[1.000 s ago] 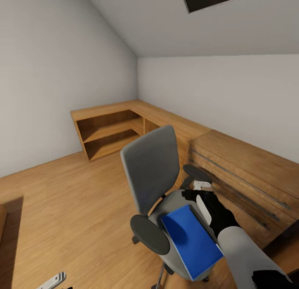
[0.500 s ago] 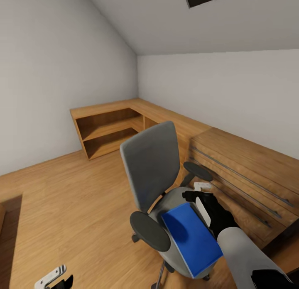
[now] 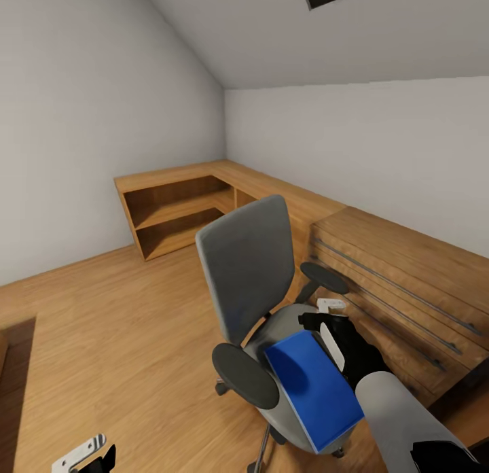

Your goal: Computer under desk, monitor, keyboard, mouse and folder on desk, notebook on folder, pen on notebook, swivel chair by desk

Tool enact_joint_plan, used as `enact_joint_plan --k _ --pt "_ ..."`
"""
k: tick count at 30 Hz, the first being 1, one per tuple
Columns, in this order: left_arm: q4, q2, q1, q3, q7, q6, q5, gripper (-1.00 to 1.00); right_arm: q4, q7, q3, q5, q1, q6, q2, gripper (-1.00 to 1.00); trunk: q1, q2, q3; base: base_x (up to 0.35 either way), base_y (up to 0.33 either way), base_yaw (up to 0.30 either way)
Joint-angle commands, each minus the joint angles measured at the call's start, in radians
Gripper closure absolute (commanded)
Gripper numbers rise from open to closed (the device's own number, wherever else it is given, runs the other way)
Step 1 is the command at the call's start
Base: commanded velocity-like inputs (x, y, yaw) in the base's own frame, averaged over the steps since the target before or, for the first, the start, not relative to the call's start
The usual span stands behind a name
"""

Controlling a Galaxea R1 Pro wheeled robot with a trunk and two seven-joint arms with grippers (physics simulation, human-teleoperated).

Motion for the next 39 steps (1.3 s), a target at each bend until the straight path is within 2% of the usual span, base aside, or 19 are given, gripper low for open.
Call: enact_joint_plan --k 1,9,19,31,35,39 --pt "-0.002 0.0 0.001 -0.001 0.006 0.003 0.009 -1.0 -0.001 -0.008 0.003 -0.01 0.0 0.004 0.0 -1.0 0.0 0.0 -0.001 0.0 0.0 0.0" --pt "0.007 0.002 0.003 -0.004 0.007 0.001 0.007 -1.0 -0.001 -0.008 0.002 -0.009 0.0 0.005 0.0 -1.0 0.0 0.0 -0.001 0.026 0.0 0.0" --pt "0.016 0.002 0.003 -0.004 0.007 0.001 0.007 -1.0 0.0 -0.008 0.003 -0.009 0.0 0.005 0.0 -1.0 0.0 0.0 -0.001 0.192 0.0 0.0" --pt "0.015 0.002 0.003 -0.004 0.007 0.004 0.008 -1.0 0.032 -0.008 0.005 -0.007 0.0 -0.005 0.0 -1.0 0.0 0.0 -0.001 0.032 0.0 0.0" --pt "0.013 0.001 0.003 -0.004 0.007 0.003 0.008 -1.0 0.045 -0.007 0.025 -0.007 0.0 -0.035 0.001 -1.0 0.011 -0.021 -0.01 0.002 0.0 0.0" --pt "0.013 0.002 0.003 -0.004 0.008 0.003 0.008 -1.0 0.047 -0.006 0.062 -0.007 0.0 -0.044 0.0 -1.0 0.027 -0.049 -0.023 0.0 0.0 0.0"
